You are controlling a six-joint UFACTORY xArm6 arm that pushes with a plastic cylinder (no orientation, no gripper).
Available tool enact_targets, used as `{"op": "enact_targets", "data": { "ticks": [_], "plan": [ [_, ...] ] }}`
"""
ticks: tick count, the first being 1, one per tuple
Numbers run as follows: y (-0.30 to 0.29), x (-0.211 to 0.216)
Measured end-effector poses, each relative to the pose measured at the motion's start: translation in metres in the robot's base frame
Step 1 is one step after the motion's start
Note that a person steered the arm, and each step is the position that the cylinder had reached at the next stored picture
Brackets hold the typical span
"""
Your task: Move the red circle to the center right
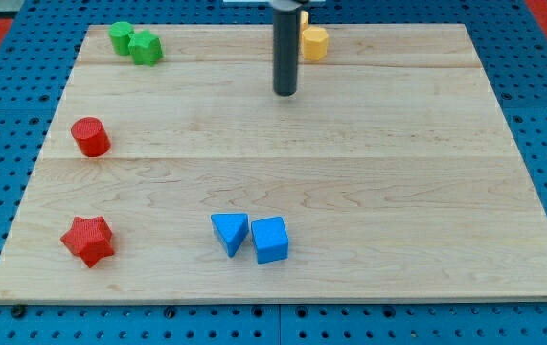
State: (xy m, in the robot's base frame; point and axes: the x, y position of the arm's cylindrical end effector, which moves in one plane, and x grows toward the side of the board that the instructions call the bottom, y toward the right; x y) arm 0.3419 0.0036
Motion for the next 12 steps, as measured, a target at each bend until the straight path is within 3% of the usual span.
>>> {"op": "enact_targets", "data": {
  "ticks": [1,2,6,7,8,9,10,12],
  "plan": [
    [0.0,0.0],
    [-0.003,0.051],
    [-0.252,0.117],
    [-0.302,0.093],
    [-0.304,0.069],
    [-0.21,0.074],
    [-0.165,0.074],
    [-0.249,0.062]
  ]
}}
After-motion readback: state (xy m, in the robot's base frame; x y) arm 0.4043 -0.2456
